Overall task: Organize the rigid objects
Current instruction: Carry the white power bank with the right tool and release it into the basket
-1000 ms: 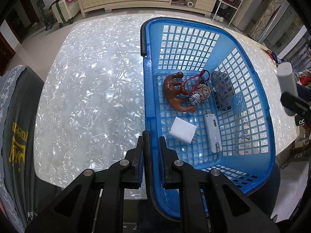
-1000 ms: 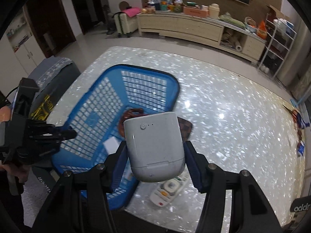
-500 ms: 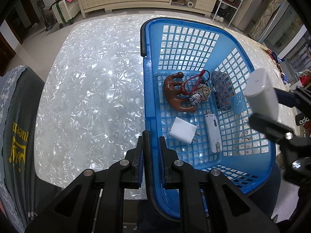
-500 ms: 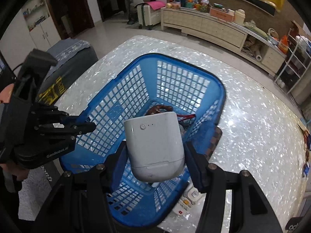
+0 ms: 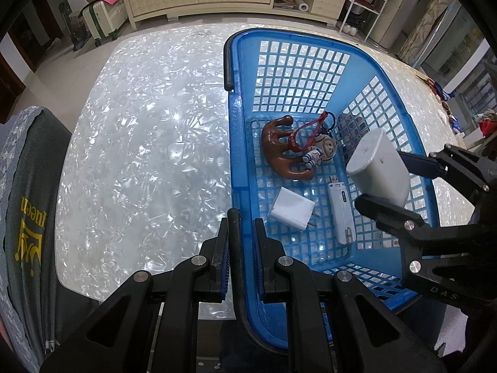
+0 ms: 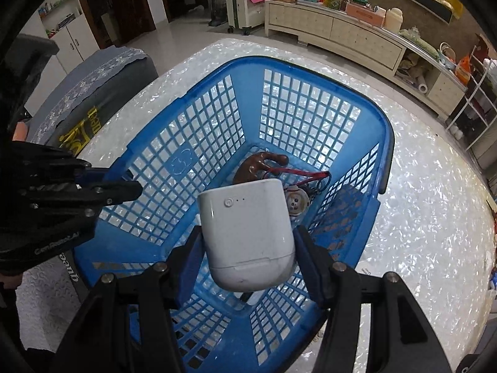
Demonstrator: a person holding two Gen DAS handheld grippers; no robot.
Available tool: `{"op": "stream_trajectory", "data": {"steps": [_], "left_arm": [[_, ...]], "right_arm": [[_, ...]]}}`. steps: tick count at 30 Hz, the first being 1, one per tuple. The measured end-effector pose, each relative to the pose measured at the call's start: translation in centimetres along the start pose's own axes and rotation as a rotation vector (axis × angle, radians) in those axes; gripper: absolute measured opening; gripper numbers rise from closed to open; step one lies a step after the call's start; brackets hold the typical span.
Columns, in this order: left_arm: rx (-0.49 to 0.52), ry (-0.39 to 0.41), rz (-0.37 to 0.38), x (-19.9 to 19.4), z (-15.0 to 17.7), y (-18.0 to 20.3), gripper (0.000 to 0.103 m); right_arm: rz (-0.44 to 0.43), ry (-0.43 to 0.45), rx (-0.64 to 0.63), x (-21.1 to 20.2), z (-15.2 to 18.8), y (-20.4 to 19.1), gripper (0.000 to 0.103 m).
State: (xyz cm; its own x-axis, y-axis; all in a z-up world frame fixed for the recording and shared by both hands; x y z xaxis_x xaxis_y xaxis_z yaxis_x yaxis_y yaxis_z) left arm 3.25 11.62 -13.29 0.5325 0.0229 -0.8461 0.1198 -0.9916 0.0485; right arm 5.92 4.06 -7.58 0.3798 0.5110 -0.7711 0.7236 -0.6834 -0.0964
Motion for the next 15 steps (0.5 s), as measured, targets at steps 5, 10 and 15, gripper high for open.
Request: {"op": "stream_trajectory", "data": {"steps": [5, 10, 15], "left_arm": [[0.002, 0.002, -0.003, 0.0, 0.0, 0.1, 0.015], [0.003, 0.002, 0.0, 0.1, 0.1, 0.1, 0.015], [0.004, 0.001, 0.0, 0.1, 0.1, 0.1, 0.015]], "right_arm": [[0.002, 0.011, -0.039, 0.1, -0.1, -0.4, 0.055], [0.006, 0.002, -0.059, 0.6, 0.2, -0.8, 0.055], [0.018, 0.007, -0.068, 0.9, 0.3, -1.0, 0.055]]}}
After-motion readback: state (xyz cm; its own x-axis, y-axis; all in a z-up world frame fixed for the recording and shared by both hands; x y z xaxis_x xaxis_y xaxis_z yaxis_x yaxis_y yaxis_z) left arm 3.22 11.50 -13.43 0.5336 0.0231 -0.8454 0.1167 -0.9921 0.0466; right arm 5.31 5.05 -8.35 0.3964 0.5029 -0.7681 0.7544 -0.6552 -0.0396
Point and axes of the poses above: each gripper's, at about its wrist camera, not at the fingertips, and x roughly the way its jaws point, y to its right, z to its underside, the point moved 9 cm from there along x, roughly the way its jaws point, and after that the axes turned 14 degrees about y, right-handed, at the moved point
